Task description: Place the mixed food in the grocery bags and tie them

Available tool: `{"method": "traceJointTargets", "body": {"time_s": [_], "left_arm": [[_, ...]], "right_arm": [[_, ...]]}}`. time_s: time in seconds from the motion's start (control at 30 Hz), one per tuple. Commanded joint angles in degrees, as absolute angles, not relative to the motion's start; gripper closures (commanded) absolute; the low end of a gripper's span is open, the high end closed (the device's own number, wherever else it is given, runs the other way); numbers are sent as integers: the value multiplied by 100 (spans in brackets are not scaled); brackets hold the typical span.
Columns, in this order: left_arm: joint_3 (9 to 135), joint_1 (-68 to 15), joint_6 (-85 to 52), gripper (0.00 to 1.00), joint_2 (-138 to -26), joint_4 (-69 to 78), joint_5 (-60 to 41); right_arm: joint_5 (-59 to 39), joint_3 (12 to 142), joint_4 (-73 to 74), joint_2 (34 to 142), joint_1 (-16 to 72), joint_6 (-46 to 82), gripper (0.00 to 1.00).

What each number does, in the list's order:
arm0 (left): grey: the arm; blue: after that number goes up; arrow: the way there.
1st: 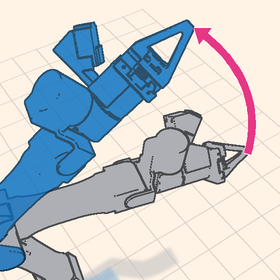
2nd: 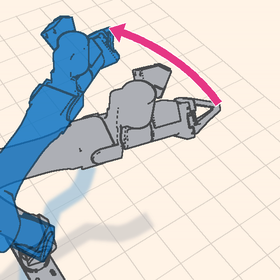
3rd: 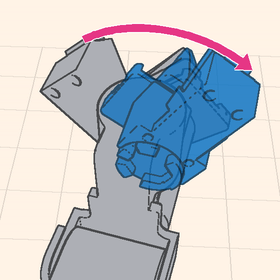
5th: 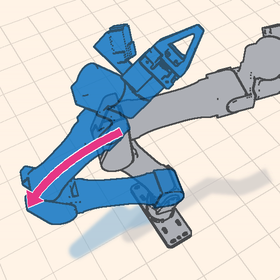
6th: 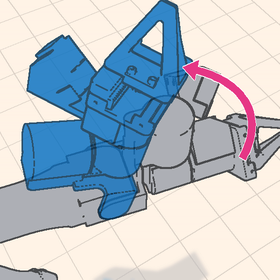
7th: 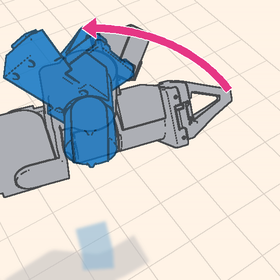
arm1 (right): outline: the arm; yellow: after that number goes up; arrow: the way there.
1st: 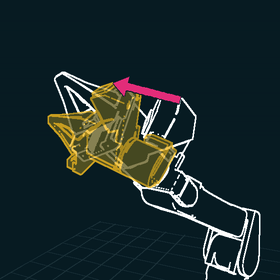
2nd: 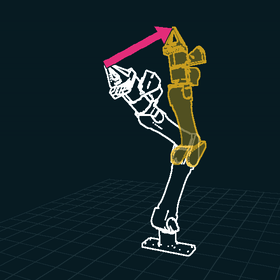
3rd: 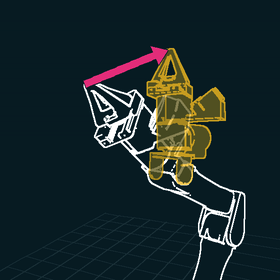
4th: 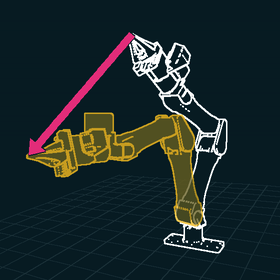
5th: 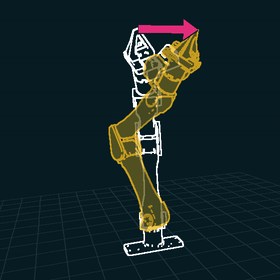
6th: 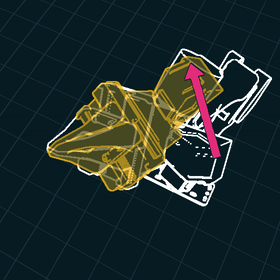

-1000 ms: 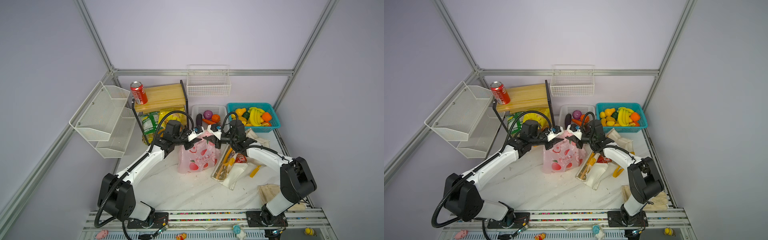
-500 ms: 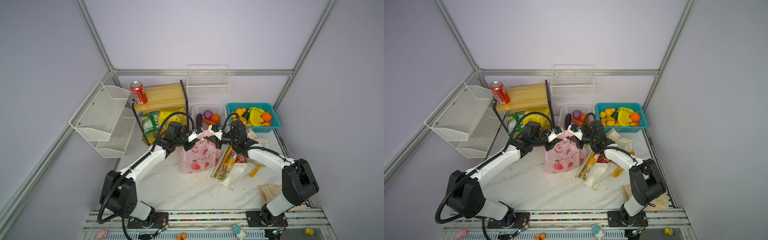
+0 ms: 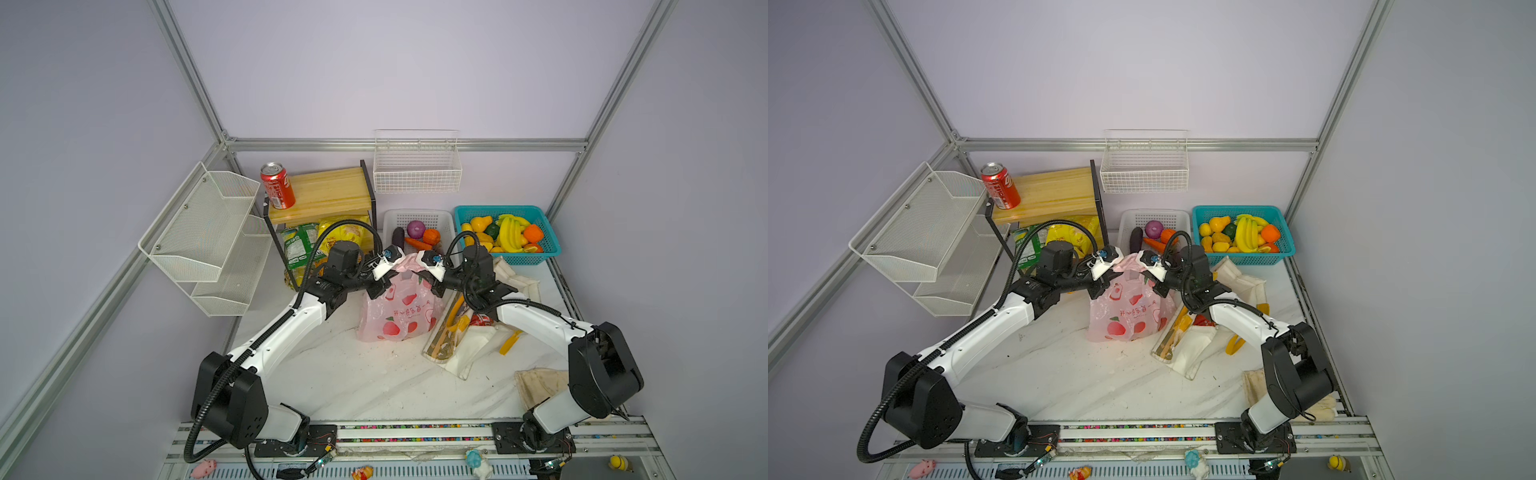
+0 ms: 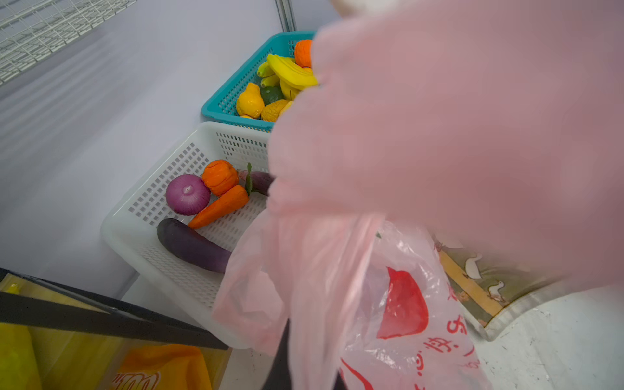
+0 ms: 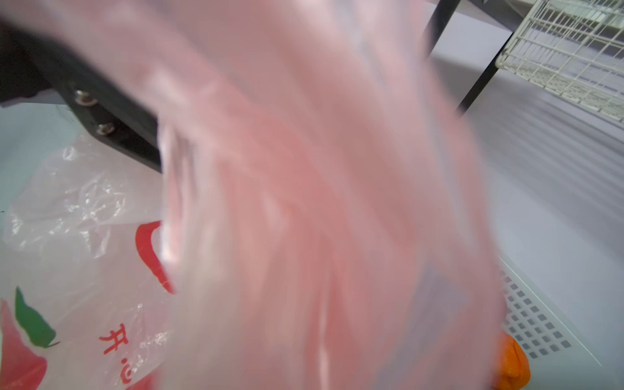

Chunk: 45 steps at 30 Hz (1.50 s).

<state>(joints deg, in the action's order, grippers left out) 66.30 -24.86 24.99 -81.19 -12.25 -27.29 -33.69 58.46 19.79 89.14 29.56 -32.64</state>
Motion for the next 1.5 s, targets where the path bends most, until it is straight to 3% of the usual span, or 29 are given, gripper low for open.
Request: {"method": "traceJointTargets", "body": {"time_s": [0.0, 0.17, 0.37, 0.47, 0.7, 1.13, 1.33, 1.47], "left_arm": [[6430, -2486, 2216, 100, -7967, -867, -3183], [6337, -2487, 2184, 100, -7976, -801, -3039], [6286, -2446, 2232, 78, -7945, -790, -2786], [6259, -2417, 2243, 73, -7919, -773, -2868], [6292, -2400, 2338, 83, -8006, -835, -2936], [6297, -2399, 2338, 100, -8050, -800, -3090], [6313, -2399, 2329, 100, -8050, -782, -3111], [6325, -2399, 2332, 100, -8049, -765, -3109]], "right_arm": [[-3397, 5666, 2749, 8815, 3049, -2942, 94], [-3409, 5640, 2736, 8825, 3063, -2890, 95], [-3571, 5581, 2698, 8762, 3006, -2935, 97], [-3710, 5616, 2633, 8833, 2990, -2890, 90], [-4150, 5630, 2586, 8752, 2937, -2625, 64], [-4489, 5330, 2652, 8128, 2526, -2441, 32], [-5019, 5247, 2728, 8014, 2479, -2390, 30], [-5261, 5249, 3000, 8098, 2479, -2083, 24]]}}
